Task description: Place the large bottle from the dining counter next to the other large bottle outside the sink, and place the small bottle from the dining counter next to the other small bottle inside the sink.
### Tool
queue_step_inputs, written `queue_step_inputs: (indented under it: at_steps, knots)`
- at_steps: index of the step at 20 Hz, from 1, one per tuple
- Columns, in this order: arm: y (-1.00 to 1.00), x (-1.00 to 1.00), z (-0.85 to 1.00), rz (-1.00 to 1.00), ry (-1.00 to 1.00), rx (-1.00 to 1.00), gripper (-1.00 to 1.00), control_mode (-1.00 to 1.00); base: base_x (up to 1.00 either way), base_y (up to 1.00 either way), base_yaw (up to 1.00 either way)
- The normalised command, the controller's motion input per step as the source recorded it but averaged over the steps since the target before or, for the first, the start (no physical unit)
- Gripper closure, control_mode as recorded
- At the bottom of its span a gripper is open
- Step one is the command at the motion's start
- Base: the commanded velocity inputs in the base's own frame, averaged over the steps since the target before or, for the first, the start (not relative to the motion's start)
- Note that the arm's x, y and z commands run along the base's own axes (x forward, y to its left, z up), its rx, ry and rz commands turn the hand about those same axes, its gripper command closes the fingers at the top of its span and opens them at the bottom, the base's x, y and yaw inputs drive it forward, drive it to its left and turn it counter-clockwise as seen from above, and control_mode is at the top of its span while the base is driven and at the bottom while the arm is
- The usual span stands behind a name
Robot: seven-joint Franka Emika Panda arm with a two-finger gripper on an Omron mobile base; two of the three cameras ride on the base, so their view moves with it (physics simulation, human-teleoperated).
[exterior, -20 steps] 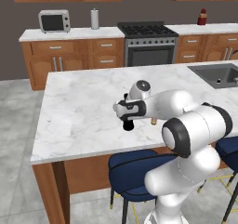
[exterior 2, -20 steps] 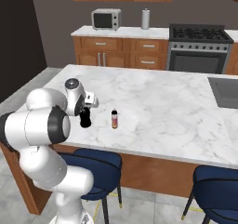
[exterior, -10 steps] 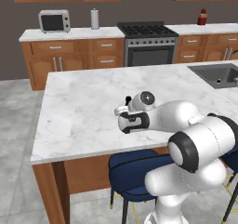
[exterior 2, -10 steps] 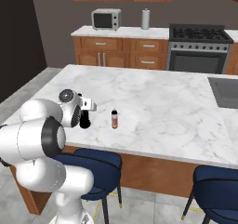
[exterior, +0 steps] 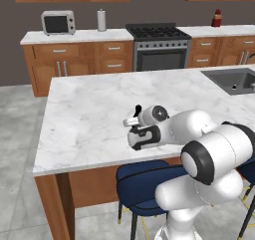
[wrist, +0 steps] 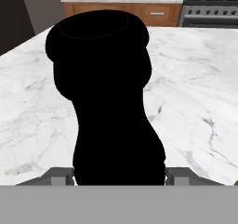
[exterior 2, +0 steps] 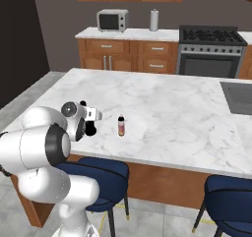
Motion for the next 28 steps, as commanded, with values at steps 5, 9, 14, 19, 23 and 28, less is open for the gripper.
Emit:
queue_step_inputs:
  at_steps: [5,9,14,19,23,28]
  knots:
    - [0.00,0.00,0.00,0.00,0.00,0.00,1.00,1.00,0.00,-0.04,0.00]
    - [0.00,0.00,0.00,0.00,0.00,0.00,1.00,1.00,0.00,-0.04,0.00]
    - [0.00,0.00,0.00,0.00,0.00,0.00,1.00,1.00,0.00,0.00,0.00]
    - [0.00,0.00,0.00,0.00,0.00,0.00,1.00,1.00,0.00,0.00,0.00]
    - [0.00,0.00,0.00,0.00,0.00,0.00,1.00,1.00,0.00,0.05,0.00]
    - [0.00,0.00,0.00,0.00,0.00,0.00,1.00,1.00,0.00,0.54,0.00]
